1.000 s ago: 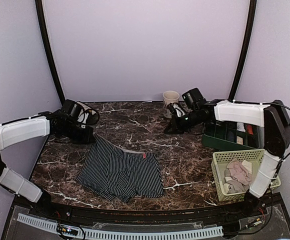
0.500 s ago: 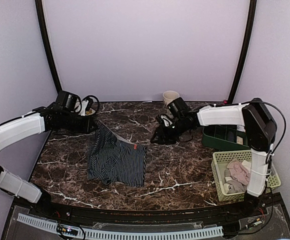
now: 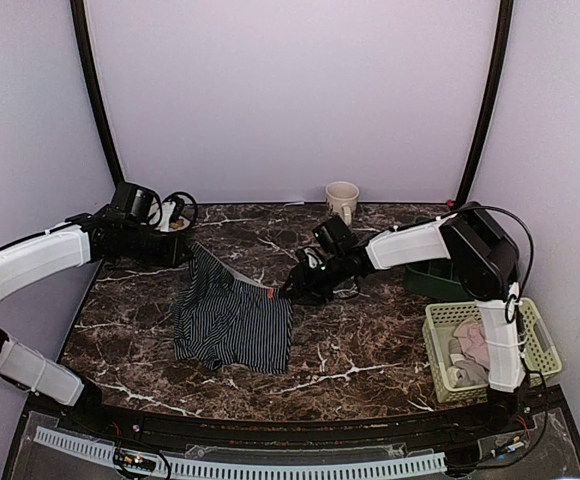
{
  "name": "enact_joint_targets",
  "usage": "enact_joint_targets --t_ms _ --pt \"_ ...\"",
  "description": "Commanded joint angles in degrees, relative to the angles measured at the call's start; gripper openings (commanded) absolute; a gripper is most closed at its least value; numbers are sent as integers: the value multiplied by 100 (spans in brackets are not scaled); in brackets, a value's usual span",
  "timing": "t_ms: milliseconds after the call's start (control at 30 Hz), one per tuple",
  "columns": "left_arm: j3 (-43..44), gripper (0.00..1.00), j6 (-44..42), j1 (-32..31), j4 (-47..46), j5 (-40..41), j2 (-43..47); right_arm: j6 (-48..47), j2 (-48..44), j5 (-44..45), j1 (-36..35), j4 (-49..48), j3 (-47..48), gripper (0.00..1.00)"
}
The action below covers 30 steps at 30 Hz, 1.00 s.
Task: Roll the underwear
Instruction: Flatten out the underwear at the center of the board.
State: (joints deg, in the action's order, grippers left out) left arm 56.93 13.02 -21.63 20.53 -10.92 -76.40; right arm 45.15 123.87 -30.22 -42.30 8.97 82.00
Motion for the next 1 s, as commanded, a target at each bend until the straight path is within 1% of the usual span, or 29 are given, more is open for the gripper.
enact_joint_targets --t_ms 0,33,67,133,167,267,433,567,733,833,900,967 --pt "-57 0 -96 68 16 -42 -54 504 414 76 1 -470 358 43" --pt "-47 0 -90 74 0 -42 -73 556 490 64 3 -498 461 38" --pt "-30 0 -81 91 -5 -55 -95 616 547 34 18 -557 538 30" --pt "20 0 -68 129 -6 -78 -120 768 562 -47 65 -731 605 5" --pt "42 0 -63 151 -1 -94 -124 801 499 -7 91 -757 595 0" --pt "117 0 -66 215 -6 -97 -56 658 37 227 219 -725 436 0" --pt "527 0 -172 371 81 -162 144 50 -1272 639 463 -728 164 0" --pt "1147 0 -506 377 265 -587 143 -638 -1952 823 560 -390 427 0" --pt "1577 0 -621 373 325 -700 333 -1485 -2543 1005 567 186 684 0" --pt "1507 0 -589 369 256 -1269 633 -1779 -3039 881 549 221 409 0" --pt "1211 0 -552 332 228 -1682 932 -1865 -3471 745 469 105 54 0" --pt "889 0 -490 277 223 -2012 1319 -1965 -3934 795 267 126 -275 0"
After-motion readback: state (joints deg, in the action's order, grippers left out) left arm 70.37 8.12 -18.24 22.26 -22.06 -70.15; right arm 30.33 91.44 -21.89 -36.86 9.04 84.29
